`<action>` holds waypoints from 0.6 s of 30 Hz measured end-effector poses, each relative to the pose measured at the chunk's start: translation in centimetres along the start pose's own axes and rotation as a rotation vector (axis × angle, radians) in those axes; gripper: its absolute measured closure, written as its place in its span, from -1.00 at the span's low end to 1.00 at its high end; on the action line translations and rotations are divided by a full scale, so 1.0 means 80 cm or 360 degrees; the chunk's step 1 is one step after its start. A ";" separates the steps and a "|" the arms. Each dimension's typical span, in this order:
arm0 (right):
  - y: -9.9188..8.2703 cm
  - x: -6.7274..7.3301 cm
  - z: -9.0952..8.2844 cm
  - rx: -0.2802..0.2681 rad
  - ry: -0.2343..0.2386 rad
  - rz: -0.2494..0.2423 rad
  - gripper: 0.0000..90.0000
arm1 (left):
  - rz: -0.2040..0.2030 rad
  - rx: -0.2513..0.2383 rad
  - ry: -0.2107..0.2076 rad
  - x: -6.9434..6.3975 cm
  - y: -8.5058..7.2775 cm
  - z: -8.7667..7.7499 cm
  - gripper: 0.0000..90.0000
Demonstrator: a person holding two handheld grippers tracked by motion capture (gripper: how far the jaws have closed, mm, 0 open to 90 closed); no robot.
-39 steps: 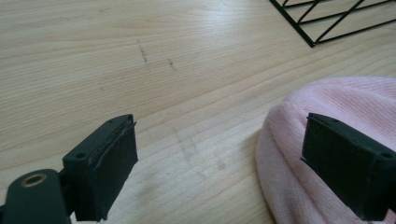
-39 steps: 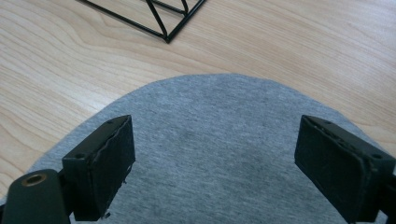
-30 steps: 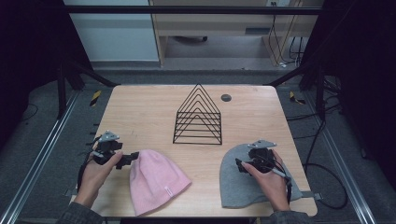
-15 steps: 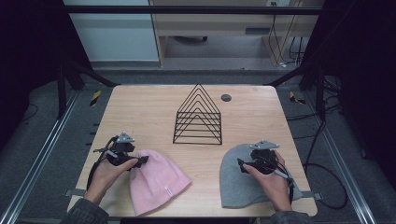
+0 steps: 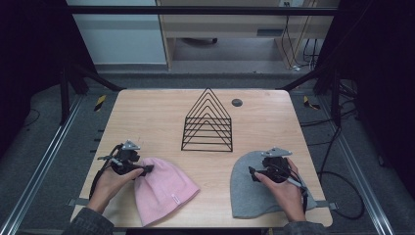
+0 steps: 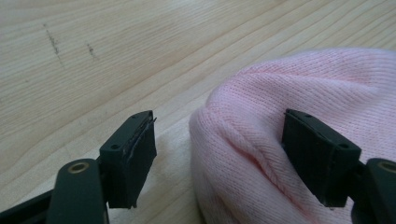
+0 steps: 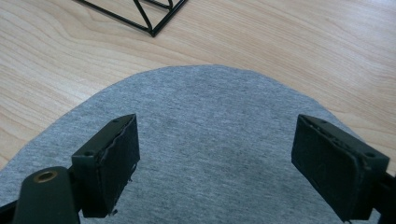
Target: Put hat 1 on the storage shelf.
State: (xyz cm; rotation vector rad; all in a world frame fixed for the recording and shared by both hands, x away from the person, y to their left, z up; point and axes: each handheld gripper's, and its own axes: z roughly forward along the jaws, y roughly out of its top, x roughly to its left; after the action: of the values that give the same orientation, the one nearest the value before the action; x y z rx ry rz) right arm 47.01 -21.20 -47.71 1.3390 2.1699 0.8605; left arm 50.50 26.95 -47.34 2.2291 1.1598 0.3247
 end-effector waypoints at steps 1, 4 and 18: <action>0.000 0.000 0.000 0.0002 0.0008 0.0001 -0.66 | -0.0007 0.0008 -0.0007 0.001 0.000 0.003 -0.41; 0.000 0.001 0.002 0.0006 0.0010 -0.0009 -0.66 | -0.0006 0.0029 -0.0040 0.002 -0.002 0.006 -0.31; 0.000 0.002 0.004 0.0017 0.0012 -0.0011 -0.66 | 0.0011 0.0060 -0.0104 -0.006 -0.002 0.008 0.49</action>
State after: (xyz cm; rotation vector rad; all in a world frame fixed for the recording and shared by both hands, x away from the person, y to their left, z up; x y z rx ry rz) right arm 47.16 -21.00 -47.90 1.3342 2.1868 0.8541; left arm 50.40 26.39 -47.90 2.2597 1.1326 0.2323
